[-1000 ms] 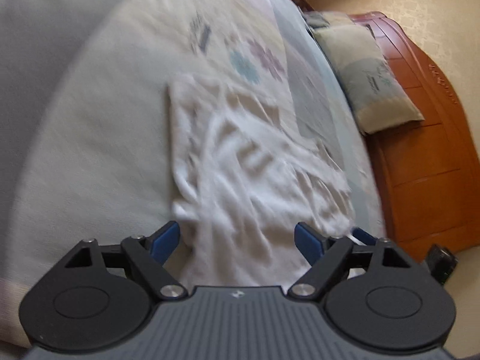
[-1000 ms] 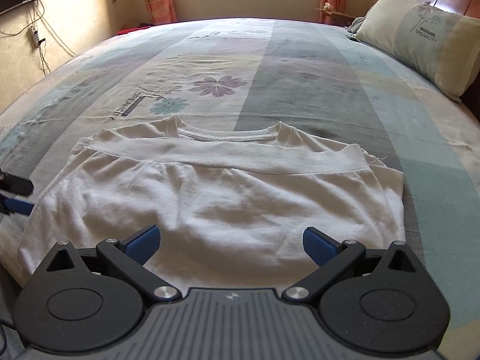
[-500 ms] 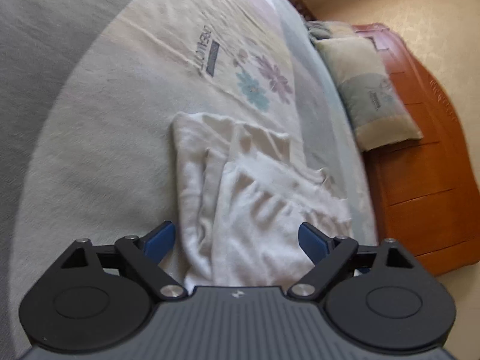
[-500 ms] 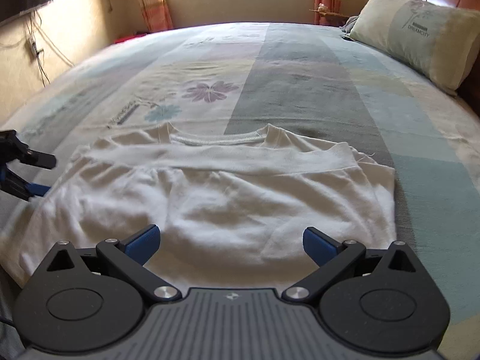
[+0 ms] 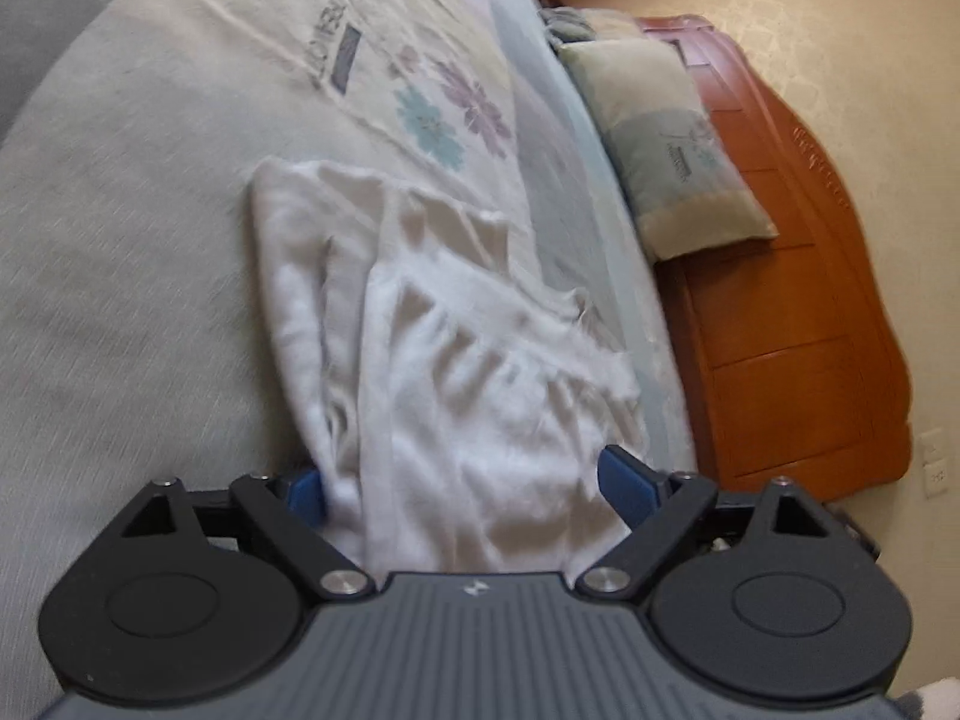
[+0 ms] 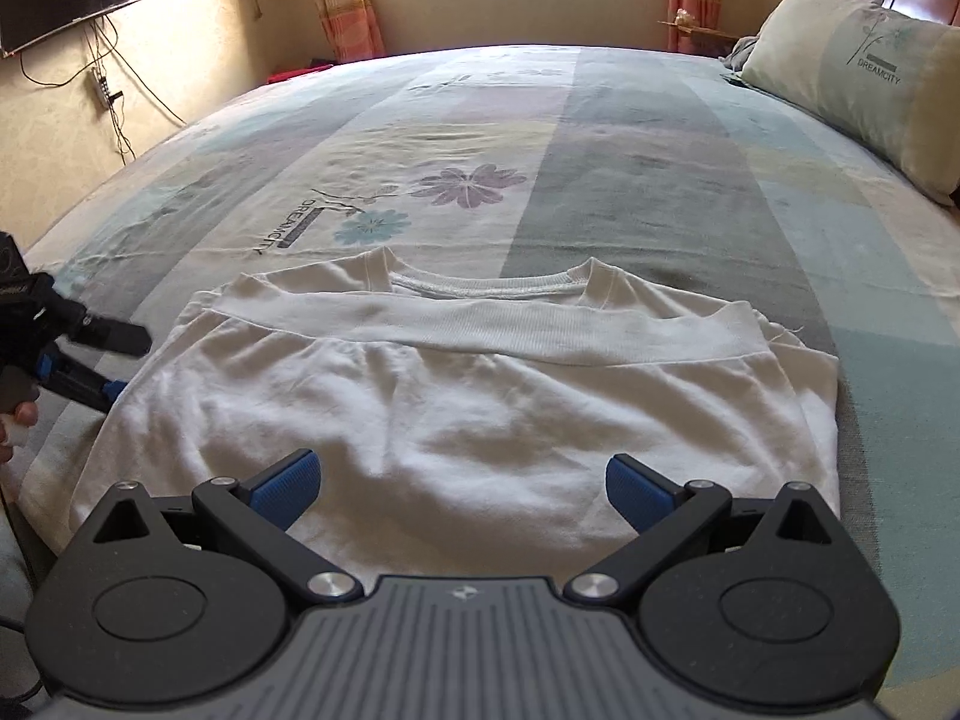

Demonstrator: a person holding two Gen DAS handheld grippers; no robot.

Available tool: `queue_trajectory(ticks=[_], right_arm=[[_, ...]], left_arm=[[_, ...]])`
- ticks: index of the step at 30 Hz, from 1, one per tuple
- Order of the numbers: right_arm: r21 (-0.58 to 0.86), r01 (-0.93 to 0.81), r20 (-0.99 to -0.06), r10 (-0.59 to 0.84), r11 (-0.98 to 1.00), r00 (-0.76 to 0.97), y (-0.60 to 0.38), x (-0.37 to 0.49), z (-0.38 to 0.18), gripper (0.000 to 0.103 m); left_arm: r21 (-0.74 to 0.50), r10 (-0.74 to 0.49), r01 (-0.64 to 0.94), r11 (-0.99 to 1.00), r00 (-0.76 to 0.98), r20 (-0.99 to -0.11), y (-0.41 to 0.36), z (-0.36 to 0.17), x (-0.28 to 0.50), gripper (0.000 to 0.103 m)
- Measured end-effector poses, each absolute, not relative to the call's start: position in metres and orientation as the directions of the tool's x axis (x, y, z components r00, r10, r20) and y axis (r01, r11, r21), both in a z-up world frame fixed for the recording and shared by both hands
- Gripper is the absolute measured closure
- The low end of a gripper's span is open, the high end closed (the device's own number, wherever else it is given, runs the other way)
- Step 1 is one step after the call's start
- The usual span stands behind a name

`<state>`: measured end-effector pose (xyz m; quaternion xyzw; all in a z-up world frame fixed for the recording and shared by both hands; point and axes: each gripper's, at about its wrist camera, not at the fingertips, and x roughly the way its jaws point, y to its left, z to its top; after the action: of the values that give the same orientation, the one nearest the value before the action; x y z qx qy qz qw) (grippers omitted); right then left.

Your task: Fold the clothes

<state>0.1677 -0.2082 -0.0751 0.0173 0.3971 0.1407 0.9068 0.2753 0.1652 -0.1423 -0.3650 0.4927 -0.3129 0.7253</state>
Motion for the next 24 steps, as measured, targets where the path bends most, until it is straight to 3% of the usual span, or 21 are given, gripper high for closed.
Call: queue_trajectory(ticks=[10, 16, 19, 21, 22, 24], right_arm=[[0.151, -0.287, -0.703, 0.307, 0.946, 0.642, -0.194, 0.165, -0.073, 0.0], [0.255, -0.272, -0.691, 0.371, 0.928, 0.62, -0.197, 0.17, -0.078, 0.0], [0.268, -0.276, -0.679, 0.384, 0.923, 0.626, -0.198, 0.168, -0.075, 0.0], [0.249, -0.268, -0.68, 0.365, 0.931, 0.636, -0.2, 0.167, -0.074, 0.0], [0.248, -0.257, -0.684, 0.357, 0.934, 0.636, -0.202, 0.167, -0.076, 0.0], [0.261, -0.228, -0.696, 0.346, 0.938, 0.63, -0.207, 0.169, -0.08, 0.0]], left_arm=[[-0.85, -0.836, 0.121, 0.512, 0.299, -0.46, 0.152, -0.144, 0.269, 0.013], [-0.826, -0.822, 0.147, 0.544, 0.293, -0.489, 0.137, -0.143, 0.272, 0.014], [-0.793, -0.803, 0.179, 0.582, 0.281, -0.526, 0.137, -0.142, 0.272, 0.031], [-0.766, -0.773, 0.163, 0.621, 0.285, -0.566, 0.144, -0.145, 0.272, 0.07], [-0.758, -0.76, 0.144, 0.636, 0.287, -0.583, 0.149, -0.148, 0.273, 0.08], [-0.77, -0.768, 0.134, 0.624, 0.285, -0.573, 0.153, -0.155, 0.274, 0.083]])
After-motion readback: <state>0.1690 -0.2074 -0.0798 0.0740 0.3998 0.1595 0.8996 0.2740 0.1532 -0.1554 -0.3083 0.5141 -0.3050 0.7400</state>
